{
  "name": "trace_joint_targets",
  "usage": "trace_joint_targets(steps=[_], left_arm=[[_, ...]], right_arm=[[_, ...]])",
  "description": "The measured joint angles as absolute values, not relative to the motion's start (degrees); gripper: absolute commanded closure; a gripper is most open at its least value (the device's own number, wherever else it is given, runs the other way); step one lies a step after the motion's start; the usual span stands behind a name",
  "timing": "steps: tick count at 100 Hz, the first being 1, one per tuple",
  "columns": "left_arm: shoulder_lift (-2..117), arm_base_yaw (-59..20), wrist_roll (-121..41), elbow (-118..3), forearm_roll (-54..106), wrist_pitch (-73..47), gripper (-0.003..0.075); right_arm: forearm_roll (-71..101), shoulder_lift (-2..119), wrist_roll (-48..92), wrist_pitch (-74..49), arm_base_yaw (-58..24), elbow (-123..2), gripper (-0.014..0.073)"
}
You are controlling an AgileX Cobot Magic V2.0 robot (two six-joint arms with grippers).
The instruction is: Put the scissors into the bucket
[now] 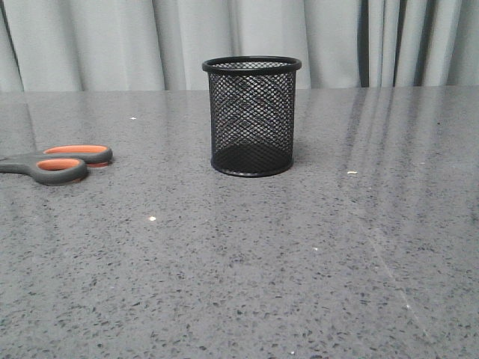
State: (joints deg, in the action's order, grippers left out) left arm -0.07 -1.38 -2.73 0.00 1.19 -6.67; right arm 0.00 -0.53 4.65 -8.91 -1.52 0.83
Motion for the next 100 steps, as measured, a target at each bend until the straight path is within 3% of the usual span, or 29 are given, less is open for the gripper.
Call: trace_joint_targets(steps=[48, 83, 100], left_arm=[[-0.1, -1.4, -2.7, 0.0, 2.3, -6.7, 0.074], [-0.1, -1.4, -2.7, 0.0, 15.2, -5.5, 0.074], [-0.1, -1.4, -2.7, 0.0, 29.9, -4.5, 0.074]], right_arm=[[1.6, -0.5, 4.7, -7.4, -1.5, 0.8, 0.0639], [15.7, -0.5, 4.7, -1.7, -1.5, 0.8, 0.0639], [27.1, -0.5, 4.7, 0.0, -1.5, 0.8, 0.0639]])
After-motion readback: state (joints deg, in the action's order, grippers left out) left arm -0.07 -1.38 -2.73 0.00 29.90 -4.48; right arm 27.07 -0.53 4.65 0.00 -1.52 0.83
